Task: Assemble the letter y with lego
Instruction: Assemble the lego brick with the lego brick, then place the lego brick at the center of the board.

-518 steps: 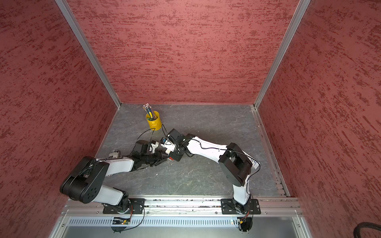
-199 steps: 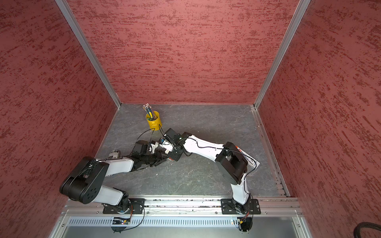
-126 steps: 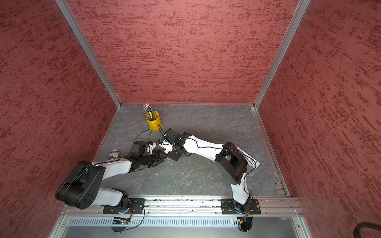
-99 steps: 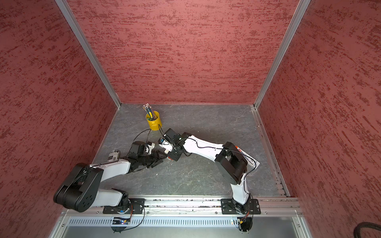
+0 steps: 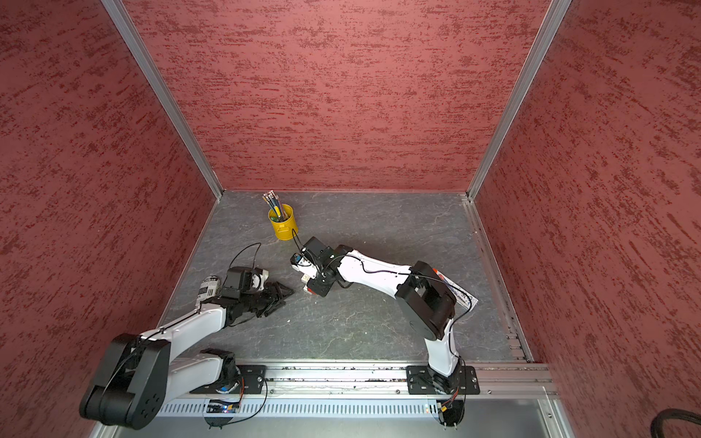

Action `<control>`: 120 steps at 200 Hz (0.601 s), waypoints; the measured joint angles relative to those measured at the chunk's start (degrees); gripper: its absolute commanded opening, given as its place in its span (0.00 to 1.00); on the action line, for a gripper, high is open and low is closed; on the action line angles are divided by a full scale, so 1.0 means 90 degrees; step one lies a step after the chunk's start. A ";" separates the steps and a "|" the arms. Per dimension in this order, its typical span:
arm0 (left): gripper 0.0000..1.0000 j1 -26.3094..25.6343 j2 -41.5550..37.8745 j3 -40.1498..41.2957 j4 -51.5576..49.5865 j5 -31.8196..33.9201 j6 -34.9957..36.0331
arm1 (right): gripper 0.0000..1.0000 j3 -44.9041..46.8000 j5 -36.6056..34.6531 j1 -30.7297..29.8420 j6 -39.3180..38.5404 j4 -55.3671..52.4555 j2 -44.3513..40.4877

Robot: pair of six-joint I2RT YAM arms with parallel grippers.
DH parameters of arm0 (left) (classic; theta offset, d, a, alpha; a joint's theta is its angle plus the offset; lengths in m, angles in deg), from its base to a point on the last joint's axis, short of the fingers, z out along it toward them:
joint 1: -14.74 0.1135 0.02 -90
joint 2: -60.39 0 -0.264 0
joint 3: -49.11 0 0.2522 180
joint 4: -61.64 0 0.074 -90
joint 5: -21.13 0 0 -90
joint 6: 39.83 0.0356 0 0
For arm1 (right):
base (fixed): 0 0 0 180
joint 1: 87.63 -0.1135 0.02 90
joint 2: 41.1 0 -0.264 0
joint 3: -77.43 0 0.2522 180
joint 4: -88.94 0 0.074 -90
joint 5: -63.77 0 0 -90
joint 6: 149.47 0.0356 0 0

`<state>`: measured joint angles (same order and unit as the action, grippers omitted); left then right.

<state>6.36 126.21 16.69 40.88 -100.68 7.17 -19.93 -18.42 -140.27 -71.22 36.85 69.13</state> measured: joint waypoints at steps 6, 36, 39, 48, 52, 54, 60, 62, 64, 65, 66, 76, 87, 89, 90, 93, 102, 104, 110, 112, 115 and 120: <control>0.63 0.0034 -0.0063 0.0000 -0.0083 0.0005 0.0005 | 0.28 0.0044 0.0049 0.0010 0.0022 0.0032 -0.0024; 0.63 0.0233 -0.0265 0.0000 -0.0328 -0.0036 0.0022 | 0.28 0.0308 0.0381 0.0102 0.0175 0.0182 -0.0204; 0.63 0.0253 -0.0270 0.0000 -0.0340 -0.0049 0.0022 | 0.28 0.0352 0.0435 0.0112 0.0194 0.0209 -0.0236; 0.63 0.0299 -0.0272 0.0000 -0.0355 -0.0083 0.0019 | 0.28 0.0478 0.0571 0.0160 0.0255 0.0287 -0.0325; 0.63 0.0308 -0.0272 0.0000 -0.0364 -0.0092 0.0019 | 0.28 0.0534 0.0629 0.0177 0.0274 0.0330 -0.0364; 0.63 0.0313 -0.0272 0.0000 -0.0367 -0.0097 0.0019 | 0.28 0.0561 0.0661 0.0194 0.0291 0.0350 -0.0386; 0.63 0.0330 -0.0272 0.0000 -0.0379 -0.0107 0.0019 | 0.28 0.0651 0.0753 0.0243 0.0335 0.0410 -0.0457; 0.63 0.0330 -0.0272 0.0000 -0.0384 -0.0112 0.0019 | 0.28 0.0687 0.0789 0.0265 0.0359 0.0435 -0.0481; 0.63 0.0333 -0.0272 0.0000 -0.0389 -0.0114 0.0017 | 0.28 0.0719 0.0831 0.0284 0.0376 0.0469 -0.0500; 0.63 0.0333 -0.0272 0.0000 -0.0389 -0.0117 0.0017 | 0.28 0.0731 0.0840 0.0289 0.0381 0.0474 -0.0508; 0.63 0.0333 -0.0272 0.0000 -0.0391 -0.0119 0.0017 | 0.28 0.0750 0.0862 0.0304 0.0384 0.0491 -0.0529; 0.63 0.0335 -0.0272 0.0000 -0.0406 -0.0141 0.0017 | 0.28 0.0918 0.1030 0.0413 0.0478 0.0631 -0.0658; 0.63 0.0335 -0.0272 0.0000 -0.0413 -0.0153 0.0015 | 0.28 0.1110 0.1231 0.0544 0.0588 0.0801 -0.0806; 0.63 0.0335 -0.0272 0.0000 -0.0413 -0.0155 0.0015 | 0.28 0.1144 0.1265 0.0568 0.0605 0.0818 -0.0831; 0.63 0.0335 -0.0272 0.0000 -0.0413 -0.0155 0.0015 | 0.28 0.1154 0.1277 0.0578 0.0607 0.0835 -0.0840; 0.63 0.0335 -0.0272 0.0000 -0.0413 -0.0160 0.0015 | 0.28 0.1205 0.1333 0.0617 0.0639 0.0891 -0.0882; 0.63 0.0335 -0.0270 -0.0002 -0.0413 -0.0175 0.0005 | 0.28 0.1343 0.1498 0.0721 0.0733 0.1042 -0.0969; 0.63 0.0335 -0.0267 -0.0002 -0.0413 -0.0180 0.0000 | 0.28 0.1375 0.1537 0.0746 0.0755 0.1086 -0.0986; 0.63 0.0338 -0.0262 -0.0007 -0.0413 -0.0192 0.0000 | 0.28 0.1467 0.1651 0.0816 0.0814 0.1188 -0.1030; 0.63 0.0335 -0.0260 -0.0007 -0.0413 -0.0194 -0.0002 | 0.28 0.1486 0.1678 0.0833 0.0826 0.1209 -0.1039; 0.63 0.0338 -0.0255 -0.0010 -0.0413 -0.0199 -0.0002 | 0.28 0.1537 0.1739 0.0867 0.0862 0.1268 -0.1059; 0.63 0.0338 -0.0248 -0.0012 -0.0408 -0.0209 -0.0005 | 0.28 0.1613 0.1838 0.0916 0.0911 0.1360 -0.1083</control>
<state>9.40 123.98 16.58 37.20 -102.56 7.13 -5.41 -1.87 -132.03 -63.03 49.09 59.39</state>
